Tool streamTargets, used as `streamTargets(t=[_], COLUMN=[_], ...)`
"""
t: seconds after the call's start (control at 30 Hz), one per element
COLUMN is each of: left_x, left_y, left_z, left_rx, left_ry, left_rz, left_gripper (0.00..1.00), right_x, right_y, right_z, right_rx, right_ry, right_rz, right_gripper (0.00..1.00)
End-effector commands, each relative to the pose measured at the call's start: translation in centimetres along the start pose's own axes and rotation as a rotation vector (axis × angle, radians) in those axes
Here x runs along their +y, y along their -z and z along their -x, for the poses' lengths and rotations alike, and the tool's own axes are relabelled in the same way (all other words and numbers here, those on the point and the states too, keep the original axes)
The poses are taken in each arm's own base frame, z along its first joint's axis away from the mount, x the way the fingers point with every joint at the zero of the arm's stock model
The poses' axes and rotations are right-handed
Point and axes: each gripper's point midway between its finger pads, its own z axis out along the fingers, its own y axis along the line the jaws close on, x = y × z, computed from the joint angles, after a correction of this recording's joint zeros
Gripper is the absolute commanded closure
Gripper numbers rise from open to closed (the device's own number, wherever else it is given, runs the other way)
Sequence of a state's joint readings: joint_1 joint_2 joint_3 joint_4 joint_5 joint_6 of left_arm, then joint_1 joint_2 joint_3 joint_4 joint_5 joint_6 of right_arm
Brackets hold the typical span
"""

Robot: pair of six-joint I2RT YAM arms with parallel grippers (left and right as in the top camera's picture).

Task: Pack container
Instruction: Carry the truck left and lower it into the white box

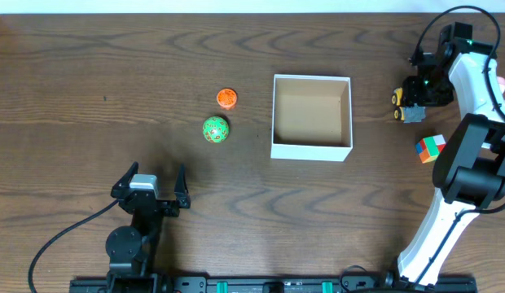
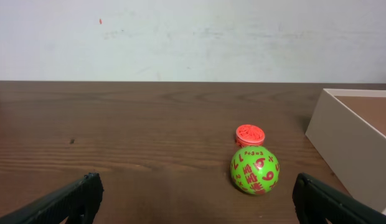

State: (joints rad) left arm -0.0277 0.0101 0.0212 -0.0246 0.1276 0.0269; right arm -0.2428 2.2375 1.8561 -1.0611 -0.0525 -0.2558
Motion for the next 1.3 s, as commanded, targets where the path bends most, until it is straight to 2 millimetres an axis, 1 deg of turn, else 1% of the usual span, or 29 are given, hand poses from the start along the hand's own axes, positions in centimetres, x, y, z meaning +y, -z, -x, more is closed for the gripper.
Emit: streamTargets(t=[0.0, 0.07, 0.13, 0.2, 0.33, 0.4, 0.43, 0.5, 0.6, 0.67, 0.73, 0.8, 0.83, 0.9, 0.97, 1.03, 1.07, 1.17, 1.27], left_x=[0.0, 0.0, 0.0, 0.0, 0.0, 0.0, 0.0, 0.0, 0.0, 0.0, 0.0, 0.0, 0.0, 0.0, 0.0, 0.0, 0.0, 0.0, 0.0], left_y=[-0.1, -0.1, -0.1, -0.1, -0.1, -0.1, -0.1, -0.1, -0.1, -0.1, -0.1, -0.1, -0.1, -0.1, -0.1, -0.1, -0.1, -0.1, -0.1], left_z=[-1.5, -1.5, -1.5, -1.5, -1.5, -1.5, -1.5, -1.5, -1.5, -1.5, -1.5, -1.5, -1.5, -1.5, -1.5, -1.5, -1.5, -1.5, -1.5], left_rx=[0.045, 0.045, 0.045, 0.045, 0.045, 0.045, 0.046, 0.045, 0.045, 0.045, 0.045, 0.045, 0.045, 0.045, 0.045, 0.046, 0.045, 0.045, 0.045], left_ry=[-0.002, -0.002, -0.002, -0.002, -0.002, -0.002, -0.002, -0.002, -0.002, -0.002, -0.002, -0.002, -0.002, -0.002, -0.002, -0.002, -0.002, -0.002, -0.002], left_rz=[-0.007, -0.007, -0.007, -0.007, -0.007, -0.007, -0.008, -0.007, -0.007, -0.007, -0.007, -0.007, -0.007, -0.007, -0.007, -0.008, -0.007, -0.007, -0.007], left_gripper=[0.02, 0.02, 0.02, 0.02, 0.02, 0.02, 0.02, 0.02, 0.02, 0.02, 0.02, 0.02, 0.02, 0.02, 0.02, 0.02, 0.02, 0.02, 0.02], right_x=[-0.1, -0.2, -0.2, -0.3, 0.0, 0.4, 0.6, 1.7, 4.5, 7.6, 10.7, 13.5, 15.3, 18.8, 21.9, 24.4, 25.1, 26.1, 27.3], right_y=[-0.1, 0.1, 0.5, 1.3, 3.1, 4.4, 5.3, 7.1, 10.8, 13.6, 15.7, 17.0, 17.4, 17.9, 17.8, 17.3, 16.9, 15.5, 14.1], right_z=[0.2, 0.4, 0.6, 1.0, 1.8, 2.5, 2.9, 3.8, 5.4, 6.3, 6.6, 6.5, 6.3, 5.9, 5.3, 4.6, 4.3, 3.6, 2.6], right_rx=[-0.007, -0.012, -0.019, -0.028, -0.046, -0.063, -0.075, -0.104, -0.172, -0.221, -0.247, -0.257, -0.260, -0.260, -0.252, -0.236, -0.227, -0.196, -0.161], right_ry=[-0.002, -0.005, -0.029, -0.046, -0.046, -0.063, -0.065, -0.047, -0.012, 0.028, 0.082, 0.138, 0.174, 0.246, 0.322, 0.404, 0.436, 0.493, 0.540], right_rz=[0.006, 0.004, 0.003, 0.001, -0.002, -0.003, -0.003, 0.017, 0.089, 0.152, 0.194, 0.210, 0.219, 0.237, 0.252, 0.240, 0.206, 0.067, 0.005], right_gripper=[0.51, 0.62, 0.71, 0.76, 0.80, 0.80, 0.78, 0.76, 0.75, 0.75, 0.75, 0.75, 0.74, 0.71, 0.69, 0.68, 0.68, 0.67, 0.66])
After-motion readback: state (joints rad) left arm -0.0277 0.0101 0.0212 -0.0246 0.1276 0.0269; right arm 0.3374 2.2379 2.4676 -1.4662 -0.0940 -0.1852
